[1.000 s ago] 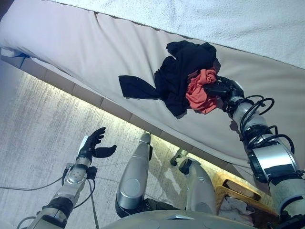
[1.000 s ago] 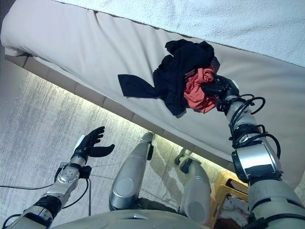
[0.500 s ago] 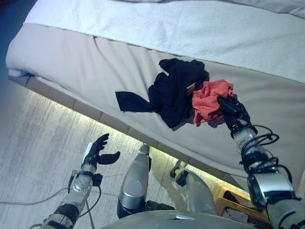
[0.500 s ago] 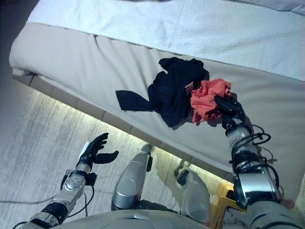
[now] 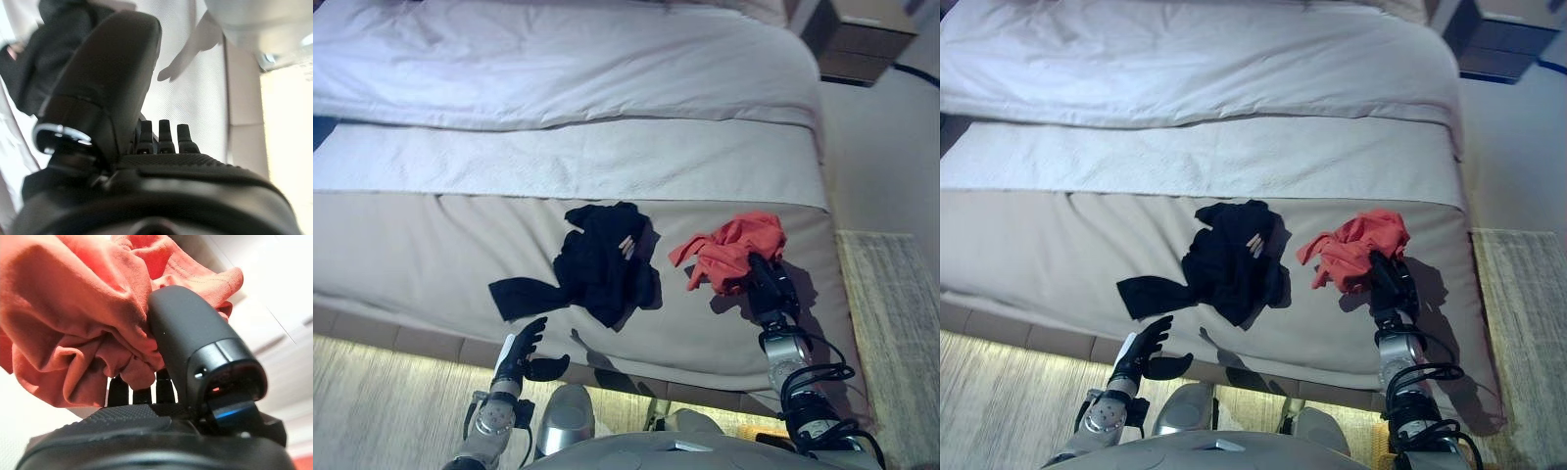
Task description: Pick up the clothes from the bed and place them into the basket
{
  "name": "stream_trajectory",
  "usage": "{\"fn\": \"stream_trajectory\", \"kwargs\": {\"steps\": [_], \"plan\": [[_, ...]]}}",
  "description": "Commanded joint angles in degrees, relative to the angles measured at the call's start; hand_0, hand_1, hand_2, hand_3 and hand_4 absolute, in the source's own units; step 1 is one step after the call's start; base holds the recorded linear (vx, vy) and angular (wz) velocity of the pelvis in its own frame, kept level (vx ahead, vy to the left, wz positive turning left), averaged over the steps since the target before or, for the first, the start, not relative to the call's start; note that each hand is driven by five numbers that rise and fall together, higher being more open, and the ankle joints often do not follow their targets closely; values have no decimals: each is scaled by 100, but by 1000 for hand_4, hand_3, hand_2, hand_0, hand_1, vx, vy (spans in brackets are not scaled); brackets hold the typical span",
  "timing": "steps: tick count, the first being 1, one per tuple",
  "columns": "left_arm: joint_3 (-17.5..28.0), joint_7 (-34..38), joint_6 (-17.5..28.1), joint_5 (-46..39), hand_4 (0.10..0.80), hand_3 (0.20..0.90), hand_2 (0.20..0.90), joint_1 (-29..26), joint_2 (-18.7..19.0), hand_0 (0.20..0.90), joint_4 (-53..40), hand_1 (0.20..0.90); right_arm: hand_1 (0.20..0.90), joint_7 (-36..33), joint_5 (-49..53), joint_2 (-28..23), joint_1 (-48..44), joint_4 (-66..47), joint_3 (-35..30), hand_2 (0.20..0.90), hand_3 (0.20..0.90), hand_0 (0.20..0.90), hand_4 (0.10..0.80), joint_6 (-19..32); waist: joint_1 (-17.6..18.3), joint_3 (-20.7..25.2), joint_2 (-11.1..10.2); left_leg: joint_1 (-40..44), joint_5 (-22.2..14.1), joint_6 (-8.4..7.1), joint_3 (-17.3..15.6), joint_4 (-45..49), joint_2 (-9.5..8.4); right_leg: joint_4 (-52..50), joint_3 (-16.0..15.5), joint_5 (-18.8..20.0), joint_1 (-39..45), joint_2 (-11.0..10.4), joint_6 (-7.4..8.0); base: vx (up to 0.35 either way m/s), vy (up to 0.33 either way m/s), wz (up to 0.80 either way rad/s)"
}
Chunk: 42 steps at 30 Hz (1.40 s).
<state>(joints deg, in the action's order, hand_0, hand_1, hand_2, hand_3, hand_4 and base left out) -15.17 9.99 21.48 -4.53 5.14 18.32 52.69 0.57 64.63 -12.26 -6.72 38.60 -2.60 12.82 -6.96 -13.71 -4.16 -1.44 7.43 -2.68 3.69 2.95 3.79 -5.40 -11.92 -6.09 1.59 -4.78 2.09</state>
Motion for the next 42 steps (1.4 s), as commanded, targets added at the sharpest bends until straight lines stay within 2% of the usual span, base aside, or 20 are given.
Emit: {"fn": "stream_trajectory", "kwargs": {"steps": [1,5,6,9,13,14,17,18,19,21,24,26,29,33,34,36,37,39,40,42], "plan": [[129,11,280,83,800,900,900,255,-132,900,61,900,300,204,116,-162,30,-888,122,300,200,300,100,632,-130,425,212,-136,-1023,237,864,558,-653,226,766,547,116,18,108,-67,222,-165],[-46,-236,160,382,800,900,900,53,-36,900,69,900,300,-31,206,-101,180,-963,-41,300,200,300,100,844,120,596,295,220,-1065,296,557,100,-623,287,895,728,52,-174,358,-65,263,-103],[-144,-307,9,388,800,900,900,-119,78,900,-51,900,300,-77,209,-61,328,-981,-131,300,200,300,100,933,300,613,334,345,-1116,377,434,-61,-634,266,1002,865,-96,-365,551,-85,254,-22],[-279,-320,-160,333,800,900,900,-351,228,900,63,900,300,-361,275,-37,433,-842,-311,300,200,300,100,1026,504,582,321,501,-1202,424,181,-235,-668,274,992,1511,-432,-784,875,-94,186,-63],[-159,-161,-271,156,800,900,900,-263,281,900,178,900,300,-748,310,-34,316,-531,-362,300,200,300,100,883,258,598,350,616,-1210,394,-513,-354,-650,-144,-378,1874,-722,-1130,928,-211,119,-109],[-130,-200,-258,173,800,900,900,-250,282,900,193,900,300,-859,321,5,266,-461,-343,300,200,300,100,946,191,595,397,609,-1198,418,-659,-347,-606,-391,-511,1839,-764,-1162,877,-274,114,-158],[-230,-192,-221,109,800,900,900,-370,263,900,333,900,300,-1000,294,66,156,-222,-288,300,200,300,100,1131,15,642,546,415,-1068,548,-997,-306,-479,-1066,-769,1268,-498,-1079,621,-263,76,-106],[-235,-190,-222,106,800,900,900,-383,259,900,342,900,300,-1008,297,66,147,-211,-289,300,200,300,100,1140,6,651,547,382,-1043,552,-1012,-299,-476,-1065,-785,1272,-496,-1073,601,-248,37,-69],[-262,-145,-255,61,800,900,900,-448,214,900,468,900,300,-1005,355,85,79,-27,-263,300,200,300,100,1190,-110,719,570,285,-1010,586,-1224,-271,-428,-1255,-1065,1129,-257,-1110,522,-208,1,-67],[-266,-79,-266,108,800,900,900,-481,177,900,587,900,300,-992,265,136,13,159,-233,300,200,300,100,1230,-209,753,531,281,-1029,591,-1454,-290,-403,-1278,-1280,1053,-38,-1185,548,-160,-31,-65],[-234,-37,-319,106,800,900,900,-470,149,900,666,900,300,-1189,-196,215,-58,294,-106,300,200,300,100,1139,-356,803,385,269,-924,516,-1871,-365,-323,-764,-1686,845,441,-1022,563,-115,-154,-82],[-167,-9,-335,140,800,900,900,-443,118,900,660,900,300,-1344,-785,184,-77,396,22,300,200,300,100,1029,-390,816,285,340,-896,299,-2028,-432,-224,134,-1623,591,759,-699,605,-115,-265,-128],[-148,-41,-224,263,800,900,900,-475,80,900,570,900,300,-1517,-1191,-18,-115,360,204,300,200,300,100,891,-313,774,197,156,-660,181,-2287,-339,-63,637,-1482,769,663,-489,502,-195,-215,-97],[-158,-97,-135,321,800,900,900,-512,37,900,544,900,300,-1459,-1080,-259,-149,484,179,300,200,300,100,731,-194,759,140,84,-631,49,-2249,-182,73,693,-1324,801,531,-381,398,-81,-140,-59],[-140,-120,-76,306,800,900,900,-501,1,900,562,900,300,-1434,-1068,-320,-167,575,165,300,200,300,100,665,-149,718,113,74,-706,-20,-2149,83,147,648,-1275,774,491,-357,313,-13,-64,-8],[-137,-129,-30,325,800,900,900,-486,-25,900,594,900,300,-1456,-1111,-354,-184,637,168,300,200,300,100,670,-150,675,81,-5,-769,-61,-1989,344,156,654,-1192,781,506,-349,262,31,-52,-10],[-137,-108,-4,247,800,900,900,-437,-60,900,633,900,300,-1517,-1204,-418,-228,686,211,300,200,300,100,530,-279,588,67,-239,-762,-110,-1344,586,-40,731,-920,844,595,-338,263,73,-15,-16],[-145,-107,126,201,800,900,900,-349,-109,900,632,900,300,-1591,-1181,-500,-372,763,327,300,200,300,100,409,-505,556,156,-375,-549,-58,-512,229,-323,769,-588,863,588,-303,313,45,27,-66],[-162,-122,119,222,800,900,900,-331,-102,900,629,900,300,-1597,-1254,-514,-494,897,374,300,200,300,100,384,-542,558,206,-345,-570,-5,-351,170,-379,699,-544,833,497,-298,286,46,60,-105],[-232,-111,46,283,800,900,900,-347,-96,900,656,900,300,-1686,-1232,-562,-668,1140,409,300,200,300,100,382,-552,627,322,-49,-538,44,-303,-161,-377,584,-534,771,426,-295,277,88,96,-102]]}}
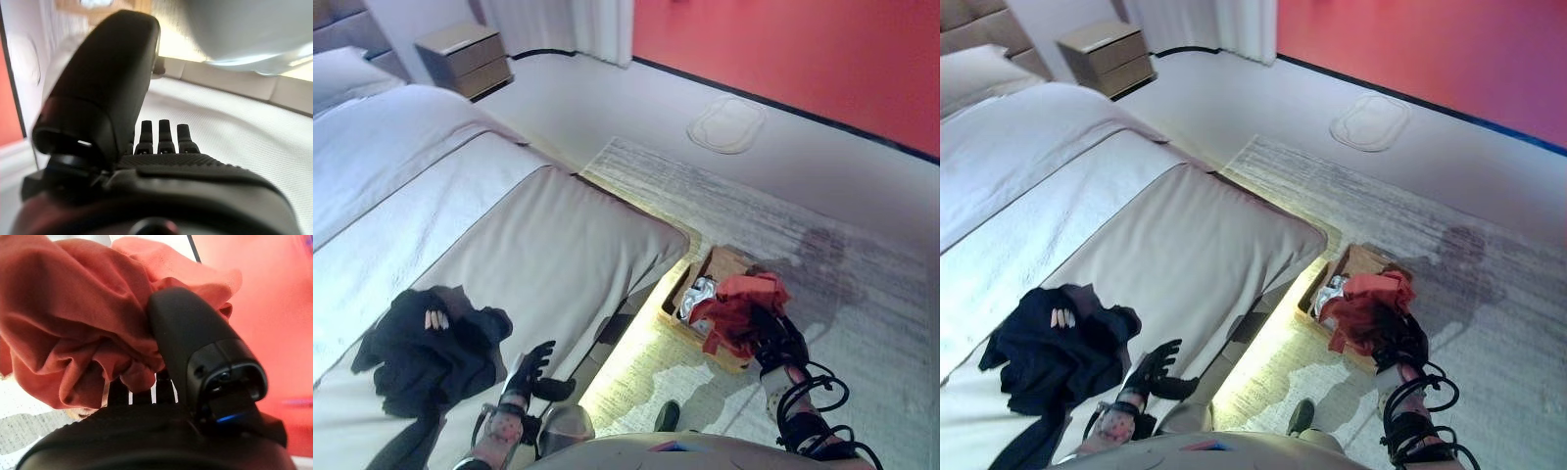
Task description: Pick up the clothes from the bed and place them into the basket
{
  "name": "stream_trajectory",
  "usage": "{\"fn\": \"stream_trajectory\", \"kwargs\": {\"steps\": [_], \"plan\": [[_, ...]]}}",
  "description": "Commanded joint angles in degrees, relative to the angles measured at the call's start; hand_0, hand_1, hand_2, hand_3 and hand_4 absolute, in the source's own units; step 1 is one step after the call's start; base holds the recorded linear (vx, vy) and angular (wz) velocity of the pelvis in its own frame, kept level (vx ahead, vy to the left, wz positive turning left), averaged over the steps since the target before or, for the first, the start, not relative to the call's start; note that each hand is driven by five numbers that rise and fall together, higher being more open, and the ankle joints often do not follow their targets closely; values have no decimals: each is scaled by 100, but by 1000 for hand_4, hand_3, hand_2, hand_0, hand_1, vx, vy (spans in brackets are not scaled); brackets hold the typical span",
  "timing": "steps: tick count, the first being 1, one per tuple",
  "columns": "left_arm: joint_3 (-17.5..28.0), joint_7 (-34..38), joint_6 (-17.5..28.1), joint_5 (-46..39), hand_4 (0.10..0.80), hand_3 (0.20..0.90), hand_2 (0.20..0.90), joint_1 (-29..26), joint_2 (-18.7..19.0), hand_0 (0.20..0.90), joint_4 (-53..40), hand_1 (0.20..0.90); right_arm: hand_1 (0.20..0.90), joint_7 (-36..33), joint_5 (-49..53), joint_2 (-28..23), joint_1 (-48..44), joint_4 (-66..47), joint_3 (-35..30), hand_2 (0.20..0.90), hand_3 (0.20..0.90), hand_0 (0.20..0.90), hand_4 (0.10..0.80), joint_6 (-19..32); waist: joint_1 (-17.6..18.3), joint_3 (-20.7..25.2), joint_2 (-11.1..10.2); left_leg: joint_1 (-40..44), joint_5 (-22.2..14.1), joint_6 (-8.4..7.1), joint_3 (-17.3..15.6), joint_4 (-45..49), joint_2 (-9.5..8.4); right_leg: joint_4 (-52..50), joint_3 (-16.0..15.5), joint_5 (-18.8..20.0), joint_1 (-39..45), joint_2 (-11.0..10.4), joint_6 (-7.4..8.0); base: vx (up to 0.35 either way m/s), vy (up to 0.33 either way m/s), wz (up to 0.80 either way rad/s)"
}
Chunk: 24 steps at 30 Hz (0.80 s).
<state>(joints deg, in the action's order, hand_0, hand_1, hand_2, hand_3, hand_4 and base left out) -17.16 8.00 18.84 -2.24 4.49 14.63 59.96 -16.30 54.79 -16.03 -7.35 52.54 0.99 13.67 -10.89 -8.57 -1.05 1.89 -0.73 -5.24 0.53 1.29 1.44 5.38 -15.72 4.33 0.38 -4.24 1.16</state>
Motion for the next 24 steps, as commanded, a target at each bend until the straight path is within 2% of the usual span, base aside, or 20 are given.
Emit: {"fn": "stream_trajectory", "kwargs": {"steps": [1,7,20,24], "plan": [[-86,98,288,18,800,900,900,-279,282,900,-83,900,300,4,-258,-171,-594,-199,28,300,200,300,100,326,-139,153,52,-290,287,308,8,-80,-143,-563,-183,-289,533,-362,373,128,107,-80],[-178,170,92,-51,800,900,900,-379,374,900,-112,900,300,-100,-378,-173,-544,-68,-28,300,200,300,100,356,-111,257,153,-7,341,327,55,-503,-200,-631,-378,-335,579,-409,438,104,25,-1],[-219,224,326,117,800,900,900,-100,425,900,-62,900,300,29,-366,-549,-888,134,-243,300,200,300,100,231,-249,216,235,-15,332,327,223,-610,-251,-489,-568,-299,594,-406,434,43,-36,9],[-229,196,360,95,800,900,900,-86,464,900,-77,900,300,-141,-419,-690,-1108,144,-268,300,200,300,100,194,-318,182,264,-57,351,307,306,-619,-257,-492,-654,-316,586,-409,420,11,-19,13]]}}
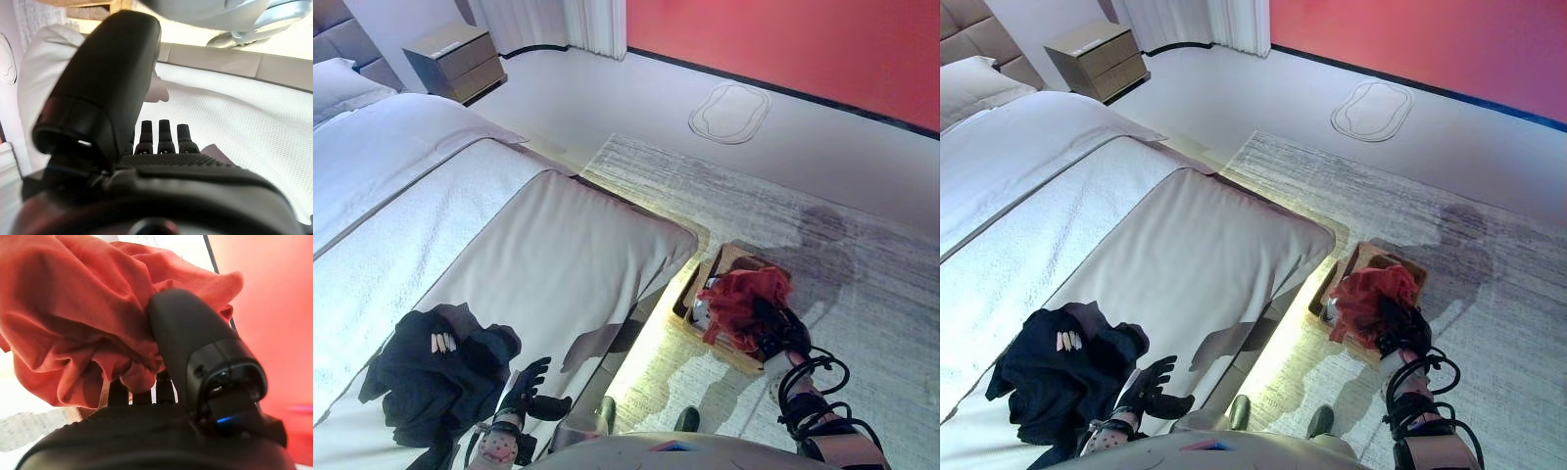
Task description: Pick up the clothes from the bed and place them into the basket
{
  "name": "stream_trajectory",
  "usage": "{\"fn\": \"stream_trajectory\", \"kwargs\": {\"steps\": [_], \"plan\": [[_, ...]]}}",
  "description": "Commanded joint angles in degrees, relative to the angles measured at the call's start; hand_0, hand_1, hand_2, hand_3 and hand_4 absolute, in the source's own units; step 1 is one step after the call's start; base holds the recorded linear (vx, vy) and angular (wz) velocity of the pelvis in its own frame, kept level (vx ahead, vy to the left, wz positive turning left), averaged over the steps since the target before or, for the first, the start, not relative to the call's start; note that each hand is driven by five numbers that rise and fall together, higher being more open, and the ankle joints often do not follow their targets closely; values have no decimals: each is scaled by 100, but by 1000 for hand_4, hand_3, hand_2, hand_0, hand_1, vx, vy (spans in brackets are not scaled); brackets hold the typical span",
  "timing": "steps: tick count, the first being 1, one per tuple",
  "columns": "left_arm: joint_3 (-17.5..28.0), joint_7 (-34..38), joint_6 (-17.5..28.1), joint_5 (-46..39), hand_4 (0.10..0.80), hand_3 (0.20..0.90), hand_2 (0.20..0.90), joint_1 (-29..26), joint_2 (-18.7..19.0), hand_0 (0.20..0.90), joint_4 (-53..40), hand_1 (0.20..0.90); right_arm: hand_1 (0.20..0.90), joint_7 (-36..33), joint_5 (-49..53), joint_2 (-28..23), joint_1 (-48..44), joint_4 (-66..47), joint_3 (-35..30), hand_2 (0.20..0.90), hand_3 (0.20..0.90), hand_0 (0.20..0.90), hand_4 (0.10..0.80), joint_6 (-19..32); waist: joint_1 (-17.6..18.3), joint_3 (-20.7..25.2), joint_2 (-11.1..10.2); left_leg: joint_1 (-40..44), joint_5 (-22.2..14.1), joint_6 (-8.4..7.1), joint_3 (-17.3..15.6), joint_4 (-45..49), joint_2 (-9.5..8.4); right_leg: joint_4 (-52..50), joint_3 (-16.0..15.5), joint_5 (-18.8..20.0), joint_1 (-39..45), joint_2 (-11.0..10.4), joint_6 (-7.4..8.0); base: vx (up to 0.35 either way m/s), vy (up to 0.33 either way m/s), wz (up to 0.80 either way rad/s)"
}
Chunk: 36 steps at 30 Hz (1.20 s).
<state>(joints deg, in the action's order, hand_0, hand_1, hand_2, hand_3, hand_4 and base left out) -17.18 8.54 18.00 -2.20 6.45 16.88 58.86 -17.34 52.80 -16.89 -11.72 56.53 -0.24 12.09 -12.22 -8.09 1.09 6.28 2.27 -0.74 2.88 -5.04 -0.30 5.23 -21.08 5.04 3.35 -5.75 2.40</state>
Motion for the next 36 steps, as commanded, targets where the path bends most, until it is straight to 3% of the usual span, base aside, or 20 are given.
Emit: {"fn": "stream_trajectory", "kwargs": {"steps": [1,13,14,15,36], "plan": [[-228,123,463,71,800,900,900,-282,260,900,40,900,300,-84,-231,-653,-739,-245,-160,300,200,300,100,347,-206,128,59,-509,57,-149,93,12,-87,-480,-146,-390,285,-259,294,-2,-17,4],[-266,127,599,0,800,900,900,-201,190,900,178,900,300,-321,-344,-860,-1099,-158,-268,300,200,300,100,262,-261,133,173,-484,61,-212,217,4,-114,-482,-296,-442,359,-299,265,21,9,4],[-268,121,607,-5,800,900,900,-200,186,900,191,900,535,-365,-391,-869,-1120,-140,-272,535,475,535,375,267,-266,132,176,-484,61,-215,224,4,-116,-481,-307,-444,364,-302,265,0,0,0],[-251,96,600,5,800,900,900,-189,186,900,188,900,900,-425,-446,-886,-1125,-131,-283,900,900,900,800,265,-273,136,174,-485,61,-221,228,8,-116,-486,-316,-451,370,-307,265,32,4,2],[-410,-64,492,-270,800,900,900,-179,91,900,262,900,900,-1385,-641,-979,-1306,34,-425,900,900,900,800,410,-205,121,262,-378,-11,-220,219,4,-131,-488,-287,-485,423,-339,265,3,1,0]]}}
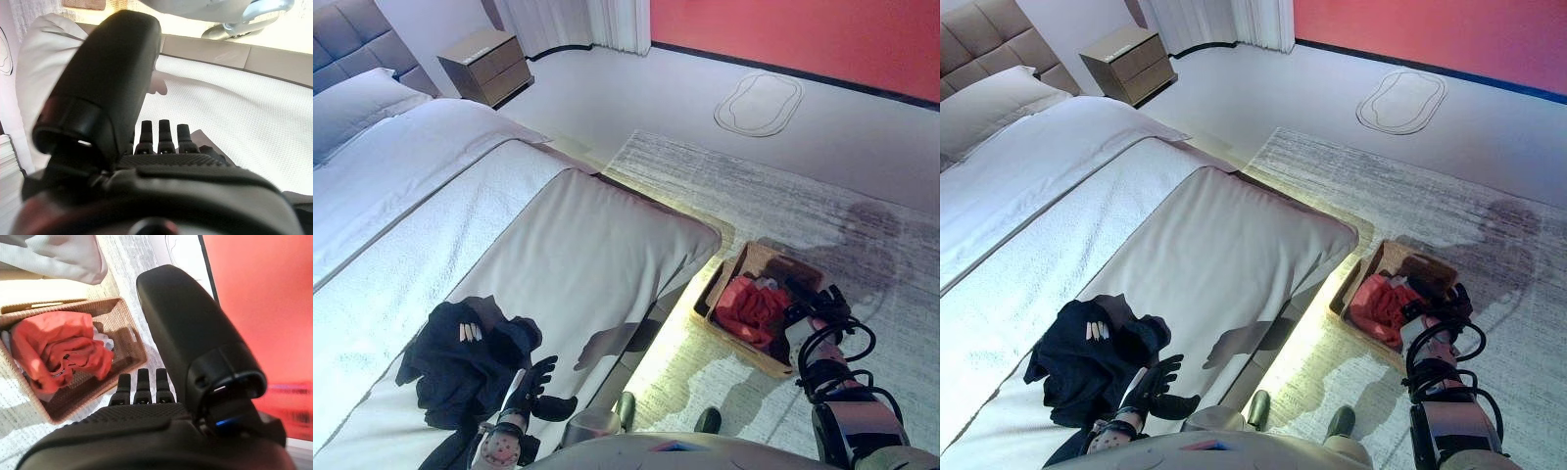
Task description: Pick up the clothes from the bed and place them into the basket
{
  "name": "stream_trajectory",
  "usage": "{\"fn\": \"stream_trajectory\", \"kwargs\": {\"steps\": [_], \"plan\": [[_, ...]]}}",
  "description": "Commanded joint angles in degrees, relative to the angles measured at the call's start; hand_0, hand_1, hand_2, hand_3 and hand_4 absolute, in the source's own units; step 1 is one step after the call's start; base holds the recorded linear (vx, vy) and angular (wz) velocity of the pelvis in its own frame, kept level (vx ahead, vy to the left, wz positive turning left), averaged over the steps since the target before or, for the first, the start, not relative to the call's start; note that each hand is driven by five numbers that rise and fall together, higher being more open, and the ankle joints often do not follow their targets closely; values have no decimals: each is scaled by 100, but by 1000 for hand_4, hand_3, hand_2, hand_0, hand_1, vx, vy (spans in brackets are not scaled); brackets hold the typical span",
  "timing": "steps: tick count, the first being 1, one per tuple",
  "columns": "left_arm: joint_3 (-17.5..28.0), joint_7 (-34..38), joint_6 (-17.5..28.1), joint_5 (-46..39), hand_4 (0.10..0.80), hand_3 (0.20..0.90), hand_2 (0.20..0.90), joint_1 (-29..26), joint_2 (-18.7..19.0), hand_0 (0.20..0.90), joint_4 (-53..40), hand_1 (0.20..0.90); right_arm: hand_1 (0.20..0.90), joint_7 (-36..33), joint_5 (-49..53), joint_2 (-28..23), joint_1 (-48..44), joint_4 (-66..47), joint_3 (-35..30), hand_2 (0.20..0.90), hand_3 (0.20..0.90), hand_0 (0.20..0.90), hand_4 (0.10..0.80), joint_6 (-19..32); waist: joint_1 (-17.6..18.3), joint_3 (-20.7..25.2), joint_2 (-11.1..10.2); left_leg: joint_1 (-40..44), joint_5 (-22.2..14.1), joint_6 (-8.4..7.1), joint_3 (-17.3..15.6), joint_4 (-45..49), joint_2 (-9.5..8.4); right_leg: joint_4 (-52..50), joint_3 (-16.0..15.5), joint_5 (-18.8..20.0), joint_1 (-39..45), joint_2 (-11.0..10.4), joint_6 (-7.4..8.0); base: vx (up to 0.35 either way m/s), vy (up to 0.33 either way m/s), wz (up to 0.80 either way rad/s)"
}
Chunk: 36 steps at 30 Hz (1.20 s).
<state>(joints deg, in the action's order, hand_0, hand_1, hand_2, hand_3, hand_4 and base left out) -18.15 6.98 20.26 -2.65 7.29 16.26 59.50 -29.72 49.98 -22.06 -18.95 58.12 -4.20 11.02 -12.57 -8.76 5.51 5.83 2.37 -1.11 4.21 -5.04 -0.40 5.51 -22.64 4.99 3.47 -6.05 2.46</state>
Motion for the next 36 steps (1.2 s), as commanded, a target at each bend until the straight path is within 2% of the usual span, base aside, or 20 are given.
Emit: {"fn": "stream_trajectory", "kwargs": {"steps": [1,11,16,21,22,23,24,26,27,29,30,31,32,33,34,35,36], "plan": [[-321,94,272,-222,800,900,900,-274,151,900,208,900,900,-178,-357,-463,-588,-114,-24,900,900,900,800,536,-169,189,-177,-333,-21,-184,88,4,-121,-515,-130,-480,409,-310,257,0,0,0],[-332,115,264,-309,800,900,900,-272,179,900,122,900,900,219,-342,-414,-543,-112,86,900,900,900,800,471,-180,208,-185,-323,-2,-223,91,4,-79,-493,-147,-498,443,-273,233,-22,-1,0],[-221,181,230,-420,800,900,900,-332,174,900,118,900,900,488,-637,-215,-457,-253,381,900,900,900,800,295,-294,196,-260,-312,57,-260,185,4,-28,-605,-235,-615,484,-192,153,-62,-31,9],[-30,7,184,-504,800,900,900,-475,248,900,87,900,900,953,-797,42,-548,-245,973,900,900,900,800,148,-849,102,-387,-510,140,-364,572,331,111,-1012,-551,-954,541,-72,-91,-120,-99,27],[-27,6,182,-504,800,900,900,-477,250,900,86,900,900,952,-797,44,-552,-244,974,900,900,900,800,149,-840,100,-390,-518,136,-366,580,342,108,-1021,-558,-963,538,-76,-93,-90,-117,41],[74,-84,170,-512,800,900,900,-525,296,900,140,900,900,1001,-809,150,-668,-169,1190,900,900,900,800,204,-1105,59,-394,-640,218,-421,792,421,134,-1125,-686,-1068,580,1,-177,35,-178,43],[167,-130,163,-445,800,900,900,-506,320,900,178,900,900,1019,-843,202,-748,-128,1311,900,900,900,800,198,-1224,60,-434,-601,194,-523,862,330,201,-1111,-644,-1242,682,98,-180,26,-205,57],[263,-191,176,-331,800,900,900,-455,354,900,224,900,900,980,-860,258,-851,-61,1430,900,900,900,800,229,-1360,45,-443,-638,324,-617,861,236,264,-1060,-748,-1251,778,177,-182,10,-91,53],[383,-253,216,-120,800,900,900,-402,352,900,317,900,900,934,-883,306,-862,-70,1476,900,900,900,800,230,-1428,43,-442,-840,469,-704,422,210,454,-1053,-1026,-1249,889,204,-144,-65,27,56],[456,-321,178,54,800,900,900,-376,354,900,367,900,900,959,-954,246,-730,-163,1383,900,900,900,800,210,-1270,102,-492,-1080,463,-747,-579,408,698,-948,-1533,-1100,969,121,-44,-88,88,72],[458,-325,174,62,800,900,900,-371,353,900,368,900,900,968,-964,240,-711,-177,1375,900,900,900,800,205,-1250,116,-499,-1102,460,-746,-641,427,711,-934,-1574,-1082,970,115,-32,-111,130,117],[453,-363,120,137,800,900,900,-397,337,900,355,900,900,1056,-1057,167,-622,-236,1279,900,900,900,800,166,-1062,159,-532,-1173,484,-748,-1507,650,900,-877,-1948,-949,991,46,28,-178,182,194],[376,-354,10,98,800,900,900,-498,281,900,307,900,900,1268,-1290,32,-503,-261,1163,900,900,900,800,170,-750,185,-629,-1165,392,-673,-2538,1155,1129,-860,-2338,-813,979,-95,32,-190,196,216],[361,-332,-13,58,800,900,900,-520,267,900,296,900,900,1371,-1395,9,-482,-259,1147,900,900,900,800,142,-698,181,-655,-1178,323,-650,-2675,1303,1166,-869,-2388,-800,972,-132,33,-153,187,223],[347,-306,-116,3,800,900,900,-577,241,900,235,900,900,1562,-1559,-65,-481,-235,1105,900,900,900,800,98,-591,179,-730,-1104,1,-489,-2902,1468,1129,-993,-2481,-798,905,-265,48,-30,248,168],[302,-219,-258,-140,800,900,900,-681,193,900,129,900,900,1868,-1881,-159,-532,-247,1174,900,900,900,800,-37,-485,223,-721,-948,-71,-399,-2954,1193,987,-1295,-2397,-858,831,-409,130,-7,248,131],[296,-210,-277,-147,800,900,900,-688,182,900,107,900,900,1915,-1918,-178,-540,-251,1194,900,900,900,800,-64,-471,223,-724,-923,-96,-377,-2950,1186,950,-1324,-2363,-874,811,-437,136,66,236,103]]}}
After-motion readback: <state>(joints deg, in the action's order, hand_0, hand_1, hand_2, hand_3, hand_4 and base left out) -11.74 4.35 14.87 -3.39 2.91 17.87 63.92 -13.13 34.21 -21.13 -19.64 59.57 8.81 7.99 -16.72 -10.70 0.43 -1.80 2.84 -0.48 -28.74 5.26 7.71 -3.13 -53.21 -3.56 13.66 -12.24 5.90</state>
